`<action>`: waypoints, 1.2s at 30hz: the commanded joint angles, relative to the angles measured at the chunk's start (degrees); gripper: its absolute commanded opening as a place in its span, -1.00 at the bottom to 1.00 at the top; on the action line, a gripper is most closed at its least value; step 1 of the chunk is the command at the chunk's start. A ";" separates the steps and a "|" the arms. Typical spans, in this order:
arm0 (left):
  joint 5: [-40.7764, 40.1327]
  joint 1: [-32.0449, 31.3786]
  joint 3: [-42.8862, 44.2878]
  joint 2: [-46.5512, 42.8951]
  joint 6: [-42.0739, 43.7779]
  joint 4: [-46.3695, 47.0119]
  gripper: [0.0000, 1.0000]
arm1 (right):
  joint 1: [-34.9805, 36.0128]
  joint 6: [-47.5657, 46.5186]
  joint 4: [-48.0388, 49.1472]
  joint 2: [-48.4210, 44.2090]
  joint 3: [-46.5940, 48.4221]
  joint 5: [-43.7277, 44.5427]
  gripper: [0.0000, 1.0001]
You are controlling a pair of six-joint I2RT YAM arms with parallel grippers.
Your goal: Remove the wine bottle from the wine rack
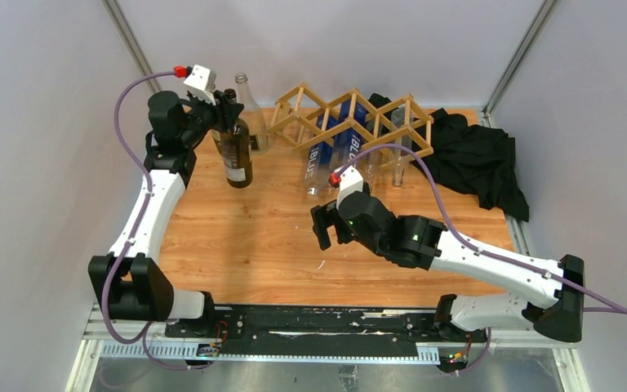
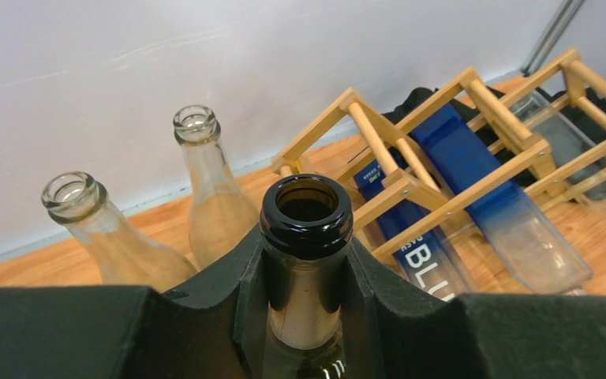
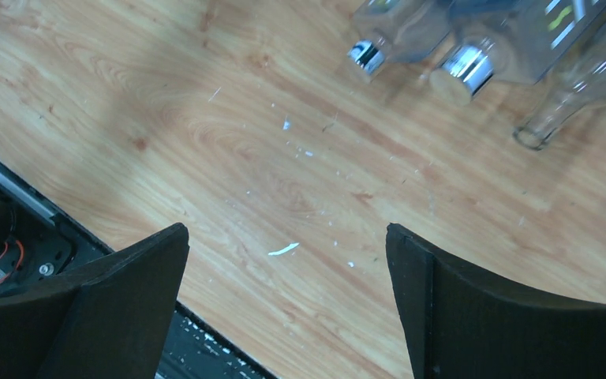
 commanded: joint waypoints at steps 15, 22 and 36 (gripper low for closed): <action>1.00 0.38 -6.73 10.15 0.76 32.81 -1.00 | -21.26 -2.92 -3.87 5.75 15.76 -6.48 1.00; 1.27 0.47 -13.46 12.11 2.00 44.99 -1.00 | -28.30 -0.32 -8.23 12.02 22.43 -7.01 1.00; 2.94 4.24 -17.41 13.99 2.17 52.42 -0.88 | -32.20 6.52 -11.64 22.24 27.00 -12.30 1.00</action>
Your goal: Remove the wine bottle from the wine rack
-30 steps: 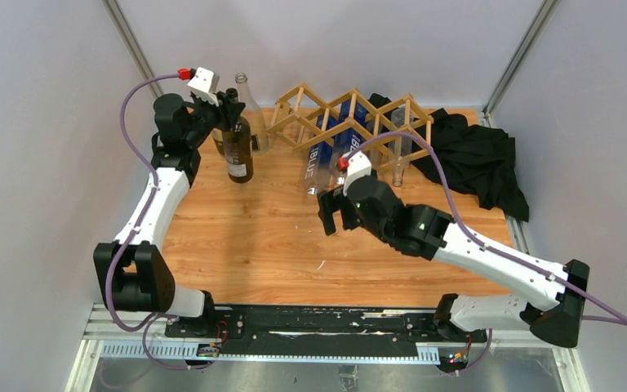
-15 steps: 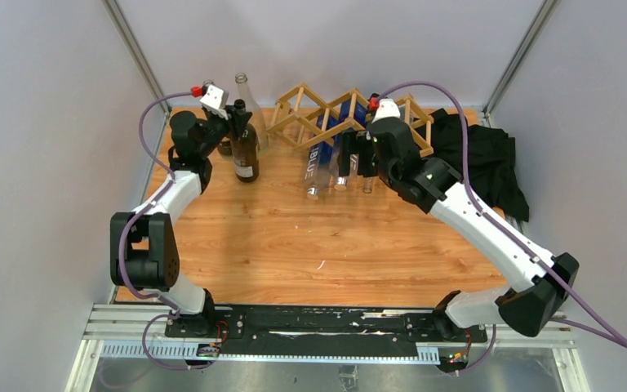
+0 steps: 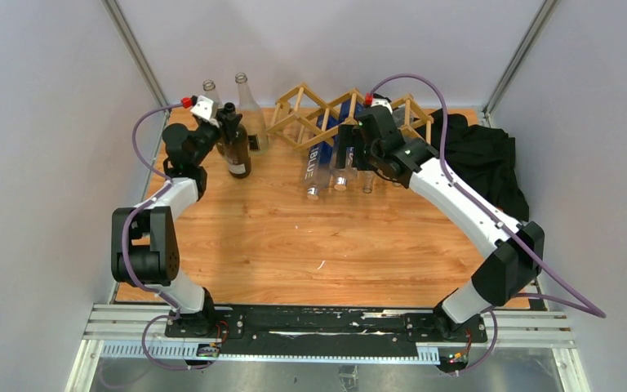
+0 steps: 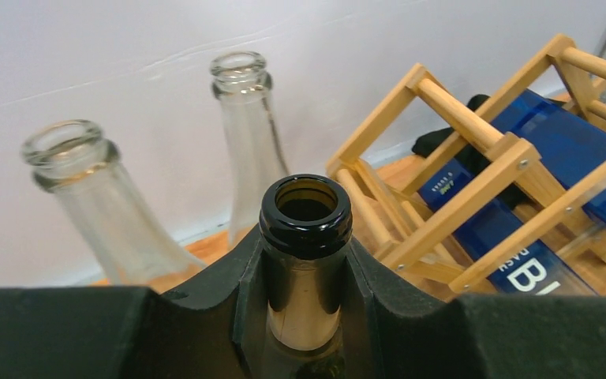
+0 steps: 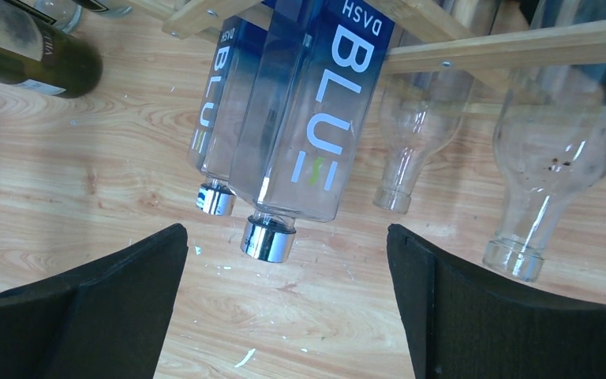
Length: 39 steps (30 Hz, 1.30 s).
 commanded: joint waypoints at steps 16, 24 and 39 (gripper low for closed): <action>1.27 3.94 2.13 -1.26 -5.43 4.97 0.41 | -3.83 6.37 3.20 4.17 -1.89 -2.65 1.00; 0.97 6.27 6.46 -7.13 -2.57 -12.79 1.00 | -4.96 8.50 4.44 8.02 -0.85 -2.79 1.00; -1.86 10.30 25.66 -16.44 13.33 -70.96 1.00 | -6.06 11.25 13.37 16.99 -1.58 -5.61 0.94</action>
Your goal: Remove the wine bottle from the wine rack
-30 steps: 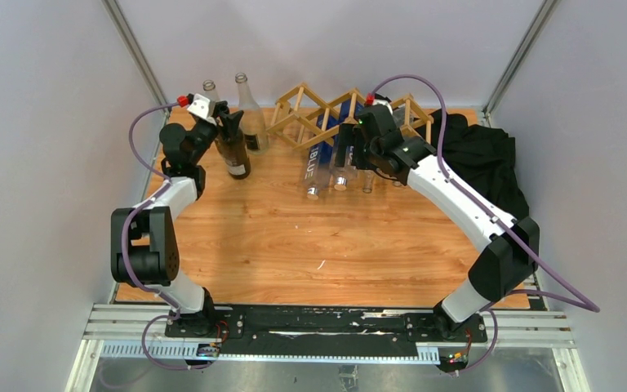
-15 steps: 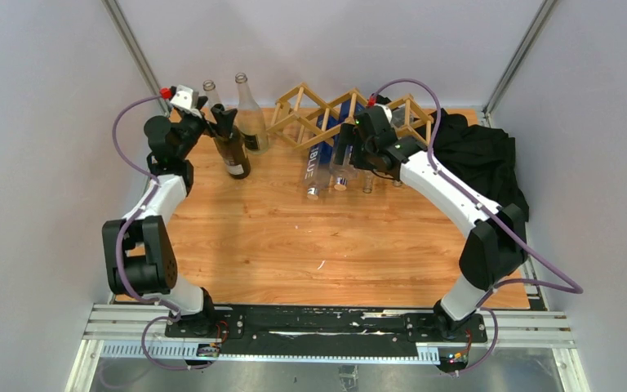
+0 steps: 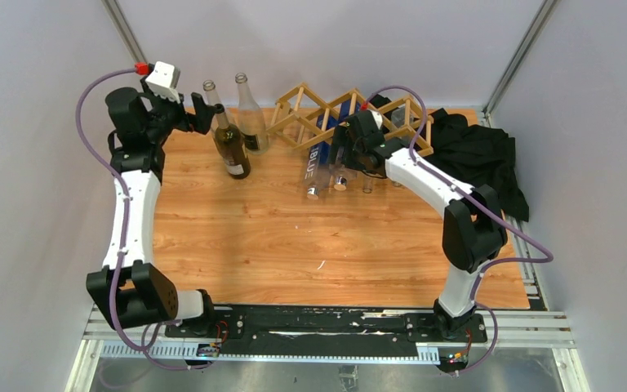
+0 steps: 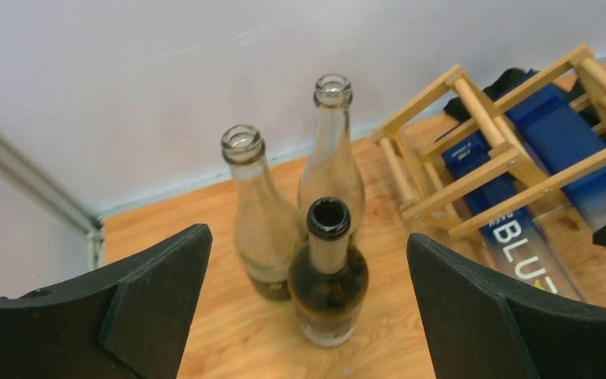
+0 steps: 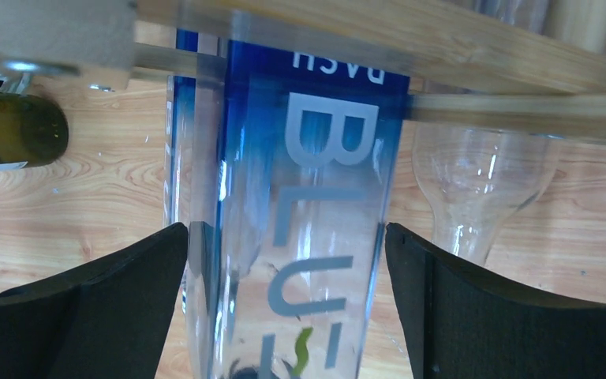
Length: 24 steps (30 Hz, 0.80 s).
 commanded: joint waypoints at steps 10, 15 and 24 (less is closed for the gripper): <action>-2.97 3.10 4.63 -6.15 11.48 -32.82 1.00 | -2.32 3.59 9.67 0.09 -5.91 -4.65 0.67; -0.08 3.07 2.47 -8.88 11.05 -35.13 1.00 | -3.05 3.41 11.09 -2.30 -8.61 -5.77 0.15; 5.55 3.08 -0.21 -11.57 15.05 -38.96 1.00 | -1.80 5.90 14.68 -10.65 -16.61 -8.65 -1.00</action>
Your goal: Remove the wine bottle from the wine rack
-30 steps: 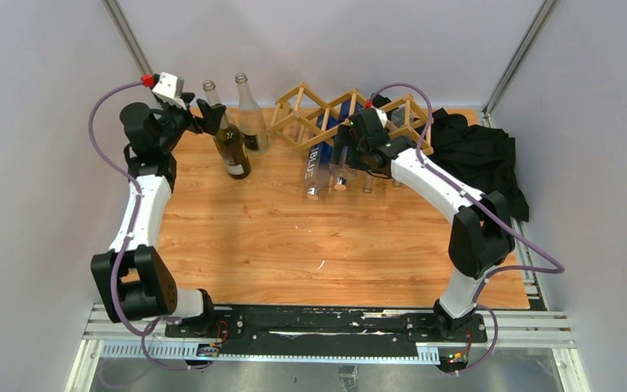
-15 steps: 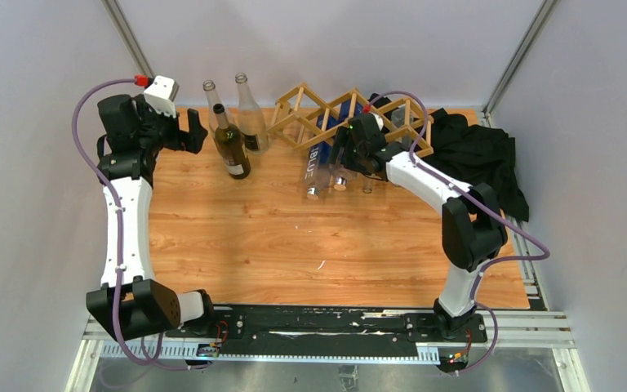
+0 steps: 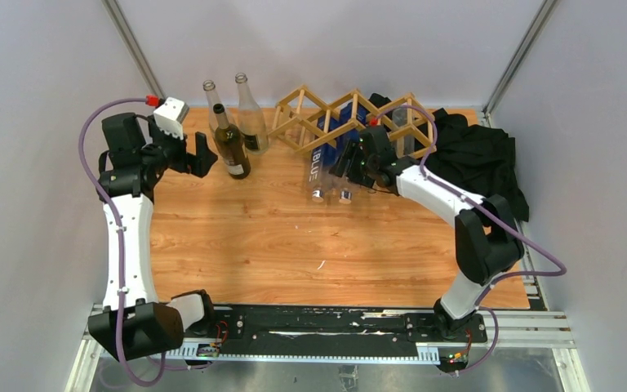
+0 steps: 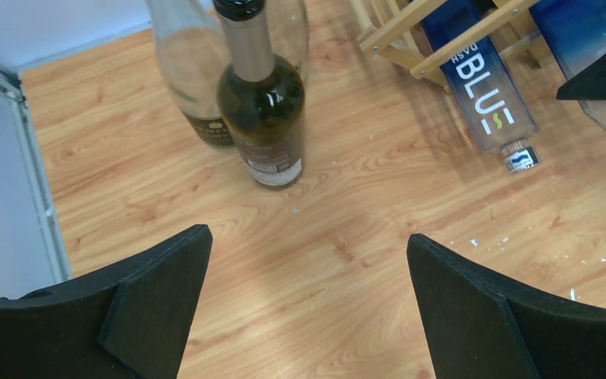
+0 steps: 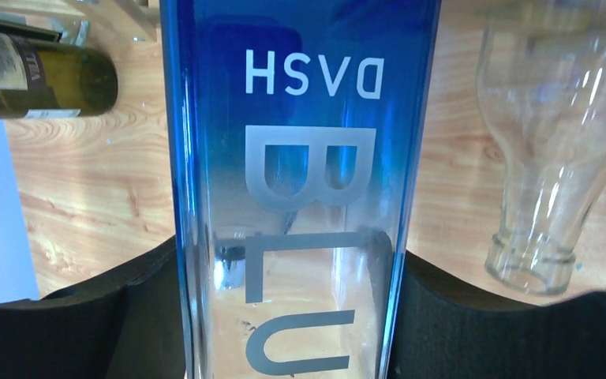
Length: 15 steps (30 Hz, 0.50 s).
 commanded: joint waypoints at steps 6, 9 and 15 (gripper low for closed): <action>6.74 0.24 -1.26 -3.23 6.01 -5.20 1.00 | 5.18 1.91 1.85 -11.43 -6.12 2.74 -1.00; 8.16 0.24 -1.46 -4.04 7.15 -5.21 1.00 | 8.26 2.43 0.95 -15.74 -8.30 5.31 -1.00; 10.25 -0.13 -1.74 -4.86 9.73 -5.86 1.00 | 13.38 4.45 -1.82 -23.85 -12.49 5.85 -1.00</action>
